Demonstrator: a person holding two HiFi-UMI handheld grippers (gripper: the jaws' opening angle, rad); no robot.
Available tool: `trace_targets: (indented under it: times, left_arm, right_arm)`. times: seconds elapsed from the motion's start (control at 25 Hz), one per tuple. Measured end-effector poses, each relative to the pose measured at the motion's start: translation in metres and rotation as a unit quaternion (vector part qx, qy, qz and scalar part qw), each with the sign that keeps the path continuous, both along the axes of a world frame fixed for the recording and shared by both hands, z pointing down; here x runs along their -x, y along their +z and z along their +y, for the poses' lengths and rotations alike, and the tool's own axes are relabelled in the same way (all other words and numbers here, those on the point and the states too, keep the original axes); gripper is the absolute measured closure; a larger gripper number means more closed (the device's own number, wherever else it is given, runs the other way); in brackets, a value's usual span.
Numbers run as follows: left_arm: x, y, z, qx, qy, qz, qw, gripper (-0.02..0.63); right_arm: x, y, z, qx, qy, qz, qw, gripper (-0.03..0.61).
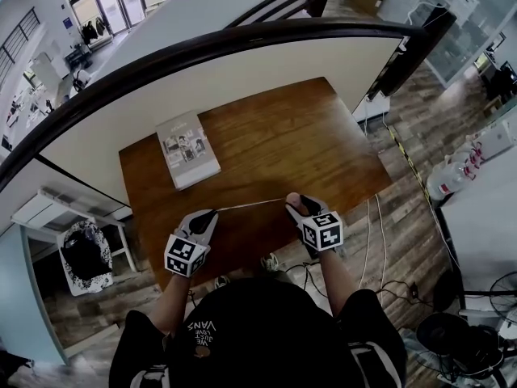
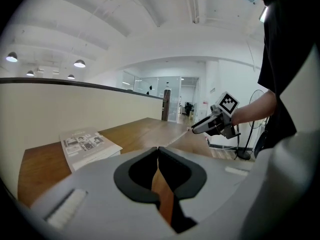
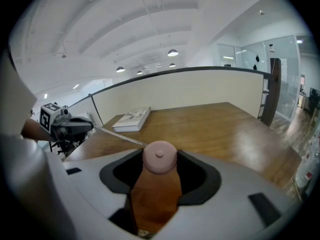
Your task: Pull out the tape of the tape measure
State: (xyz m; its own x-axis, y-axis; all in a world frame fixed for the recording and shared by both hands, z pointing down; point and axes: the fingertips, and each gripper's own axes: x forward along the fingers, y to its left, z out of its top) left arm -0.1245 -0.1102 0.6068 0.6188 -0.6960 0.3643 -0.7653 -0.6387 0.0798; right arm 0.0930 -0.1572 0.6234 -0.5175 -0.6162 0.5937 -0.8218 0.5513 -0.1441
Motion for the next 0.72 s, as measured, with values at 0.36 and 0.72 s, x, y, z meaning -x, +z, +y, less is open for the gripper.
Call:
trace_targets:
  times: [0.36, 0.72]
  left_arm:
    - [-0.020, 0.007, -0.021, 0.016, -0.009, 0.012, 0.9998, 0.596]
    - [-0.046, 0.024, -0.047, 0.034, -0.008, 0.015, 0.9993, 0.595]
  right_arm:
    - [-0.003, 0.004, -0.004, 0.005, -0.009, -0.004, 1.000, 0.359]
    - [-0.015, 0.016, -0.015, 0.019, -0.022, -0.003, 1.000, 0.359]
